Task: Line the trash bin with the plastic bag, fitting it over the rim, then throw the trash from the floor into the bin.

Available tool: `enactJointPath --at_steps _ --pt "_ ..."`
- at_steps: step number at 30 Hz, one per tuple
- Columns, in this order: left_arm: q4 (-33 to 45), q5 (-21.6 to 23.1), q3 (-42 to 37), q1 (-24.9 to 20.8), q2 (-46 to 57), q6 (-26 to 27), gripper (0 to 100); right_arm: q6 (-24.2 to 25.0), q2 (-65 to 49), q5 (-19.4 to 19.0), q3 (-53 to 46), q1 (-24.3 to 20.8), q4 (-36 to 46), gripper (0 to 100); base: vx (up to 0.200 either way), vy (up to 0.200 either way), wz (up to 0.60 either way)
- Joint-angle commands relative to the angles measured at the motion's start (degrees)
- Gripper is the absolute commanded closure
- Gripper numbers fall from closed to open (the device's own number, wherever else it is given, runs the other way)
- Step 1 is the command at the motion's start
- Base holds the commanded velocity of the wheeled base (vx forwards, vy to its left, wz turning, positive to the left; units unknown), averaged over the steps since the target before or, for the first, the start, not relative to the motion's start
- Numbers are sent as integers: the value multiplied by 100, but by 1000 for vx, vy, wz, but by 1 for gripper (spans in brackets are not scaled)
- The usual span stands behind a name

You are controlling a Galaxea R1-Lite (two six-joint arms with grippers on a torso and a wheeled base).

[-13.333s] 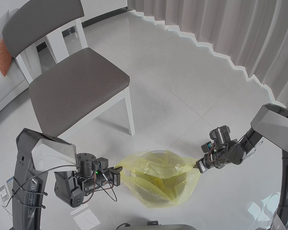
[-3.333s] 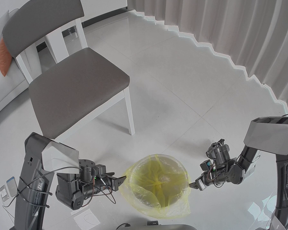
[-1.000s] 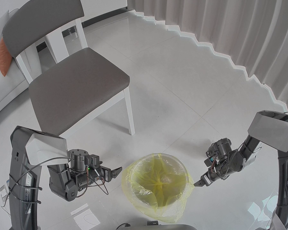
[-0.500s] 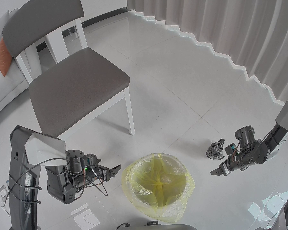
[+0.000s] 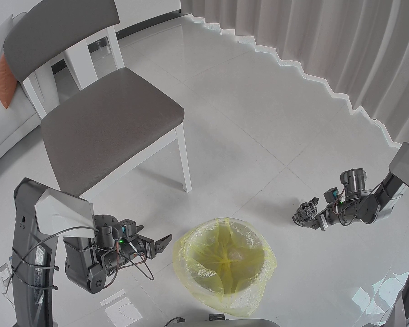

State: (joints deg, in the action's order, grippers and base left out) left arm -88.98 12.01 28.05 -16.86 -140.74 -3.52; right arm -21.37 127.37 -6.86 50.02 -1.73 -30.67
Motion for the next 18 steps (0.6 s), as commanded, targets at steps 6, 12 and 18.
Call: enactJointPath --at_steps 6,12,18 --pt "-102 3 -142 -133 99 1 0 -368 1343 203 1388 191 105 0 0 0 0" --pt "-102 3 -133 -160 47 -17 0 -377 1844 203 2038 147 167 0 0 0 0" --pt "-102 3 -203 -116 29 -17 0 -403 2073 212 2530 129 351 0 0 0 0"
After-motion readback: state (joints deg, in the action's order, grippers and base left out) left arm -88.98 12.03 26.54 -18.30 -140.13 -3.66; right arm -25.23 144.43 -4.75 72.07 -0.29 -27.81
